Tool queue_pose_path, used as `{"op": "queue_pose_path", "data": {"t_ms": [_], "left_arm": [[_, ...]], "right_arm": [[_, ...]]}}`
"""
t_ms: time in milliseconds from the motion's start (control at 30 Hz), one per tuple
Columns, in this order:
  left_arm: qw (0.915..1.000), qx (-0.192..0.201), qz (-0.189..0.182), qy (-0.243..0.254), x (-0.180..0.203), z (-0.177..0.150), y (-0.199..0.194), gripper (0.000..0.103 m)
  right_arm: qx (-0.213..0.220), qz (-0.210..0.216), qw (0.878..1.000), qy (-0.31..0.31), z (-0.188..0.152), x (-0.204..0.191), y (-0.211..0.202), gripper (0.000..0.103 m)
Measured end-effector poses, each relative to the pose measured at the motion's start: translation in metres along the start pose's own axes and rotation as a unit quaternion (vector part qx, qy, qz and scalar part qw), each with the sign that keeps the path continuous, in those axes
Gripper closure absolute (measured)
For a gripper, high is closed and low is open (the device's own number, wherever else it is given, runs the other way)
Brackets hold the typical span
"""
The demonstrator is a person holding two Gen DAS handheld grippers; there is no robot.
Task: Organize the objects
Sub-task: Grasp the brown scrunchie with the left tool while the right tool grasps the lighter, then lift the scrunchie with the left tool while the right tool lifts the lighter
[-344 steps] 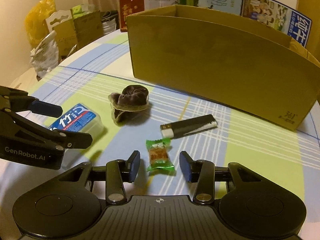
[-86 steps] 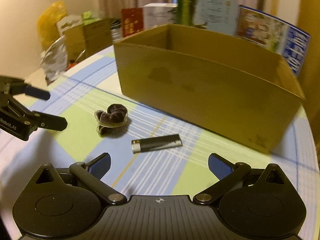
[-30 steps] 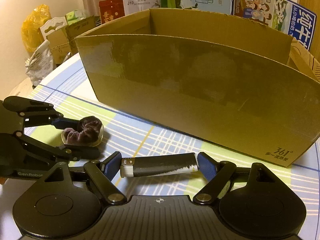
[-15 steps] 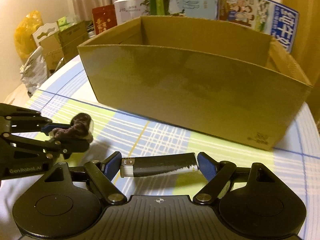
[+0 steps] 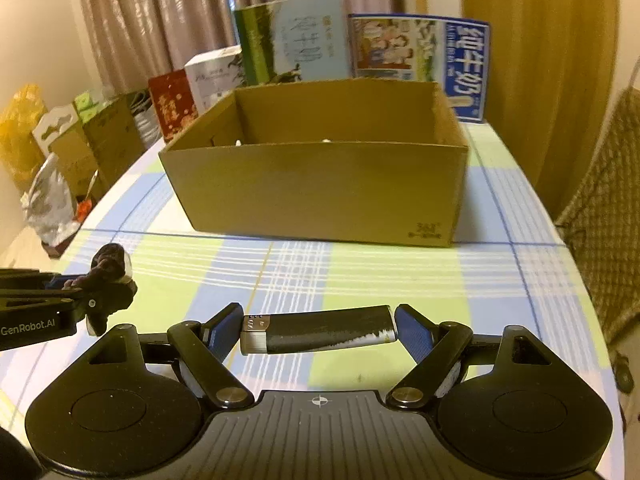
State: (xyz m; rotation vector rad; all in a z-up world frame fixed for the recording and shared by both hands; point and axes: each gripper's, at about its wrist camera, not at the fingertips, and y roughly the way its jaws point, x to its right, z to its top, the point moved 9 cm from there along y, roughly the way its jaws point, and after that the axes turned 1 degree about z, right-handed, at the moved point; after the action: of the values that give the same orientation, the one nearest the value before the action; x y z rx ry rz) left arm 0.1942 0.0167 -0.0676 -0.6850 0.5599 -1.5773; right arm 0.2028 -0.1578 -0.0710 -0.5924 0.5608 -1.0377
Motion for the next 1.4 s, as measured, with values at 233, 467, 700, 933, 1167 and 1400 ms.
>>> {"op": "queue_pose_path", "data": {"t_ms": [233,467,700,933,1167,1400], "left_arm": [[0.9999,0.007,0.012,-0.002,0.011,-0.001,-0.028,0.08],[0.9998,0.012,0.016,0.001,0.021,0.001,-0.042,0.08],[0.9995,0.017,0.024,0.01,0.027,0.004,-0.048,0.08],[0.9995,0.019,0.024,0.012,0.03,0.006,-0.05,0.08],[0.9994,0.02,0.025,0.015,0.03,0.008,-0.052,0.08],[0.9994,0.018,0.025,0.015,0.03,0.011,-0.049,0.08]], "right_arm": [[0.01,-0.003,1.0,0.014,-0.002,0.005,-0.031,0.024],[0.023,-0.003,1.0,0.016,0.0,0.009,-0.049,0.024],[0.032,-0.006,0.999,0.018,0.0,0.015,-0.061,0.024],[0.034,-0.006,0.999,0.019,0.001,0.016,-0.064,0.024],[0.034,-0.007,0.999,0.018,0.002,0.017,-0.065,0.024],[0.037,-0.008,0.999,0.016,0.006,0.02,-0.065,0.024]]}}
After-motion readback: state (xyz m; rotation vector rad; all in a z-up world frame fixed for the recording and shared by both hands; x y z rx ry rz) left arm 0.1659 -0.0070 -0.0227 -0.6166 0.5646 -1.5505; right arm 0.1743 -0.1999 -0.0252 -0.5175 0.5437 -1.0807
